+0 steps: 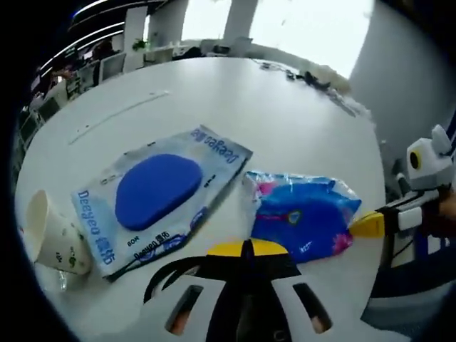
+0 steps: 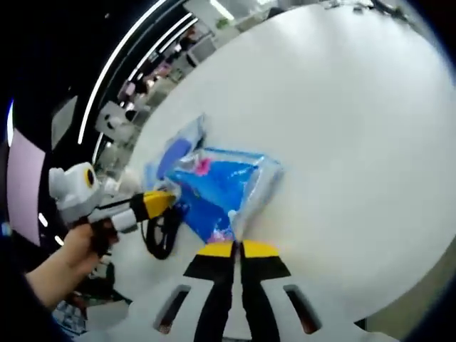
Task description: Arrange the tabletop items into an orderly group along one side of the table until the central work area is clear of visible clutter.
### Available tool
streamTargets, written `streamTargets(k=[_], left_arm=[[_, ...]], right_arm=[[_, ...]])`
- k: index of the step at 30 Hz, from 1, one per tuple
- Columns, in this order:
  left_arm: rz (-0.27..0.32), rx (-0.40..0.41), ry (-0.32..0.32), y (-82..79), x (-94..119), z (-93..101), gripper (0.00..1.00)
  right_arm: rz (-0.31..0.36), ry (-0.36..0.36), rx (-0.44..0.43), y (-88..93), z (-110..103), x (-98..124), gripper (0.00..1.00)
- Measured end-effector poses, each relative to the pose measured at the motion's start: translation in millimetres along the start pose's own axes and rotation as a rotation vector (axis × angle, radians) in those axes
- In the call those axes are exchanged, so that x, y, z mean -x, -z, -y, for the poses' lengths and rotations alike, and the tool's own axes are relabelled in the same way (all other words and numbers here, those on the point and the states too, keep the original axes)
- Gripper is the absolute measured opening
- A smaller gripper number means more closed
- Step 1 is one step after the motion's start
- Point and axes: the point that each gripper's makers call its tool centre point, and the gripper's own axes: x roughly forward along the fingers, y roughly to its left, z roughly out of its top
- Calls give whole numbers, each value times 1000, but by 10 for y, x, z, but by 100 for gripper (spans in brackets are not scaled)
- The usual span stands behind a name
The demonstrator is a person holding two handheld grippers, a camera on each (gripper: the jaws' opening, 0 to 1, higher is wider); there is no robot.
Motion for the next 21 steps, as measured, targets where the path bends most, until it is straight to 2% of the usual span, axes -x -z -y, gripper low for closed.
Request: streamTargets(k=[3, 6, 12, 18, 21], left_arm=[[9, 41, 5, -11, 20, 21, 0], [62, 160, 17, -115, 63, 60, 0], [87, 119, 6, -275, 101, 112, 0], [109, 123, -14, -409, 94, 170, 0], [103, 131, -16, -444, 72, 231, 0]], right_arm=[[19, 1, 14, -85, 11, 40, 0], [70, 1, 13, -245, 35, 96, 0], [106, -9, 45, -485, 32, 188, 0], [117, -13, 73, -598, 46, 248, 0], [122, -13, 91, -671, 100, 282, 0]])
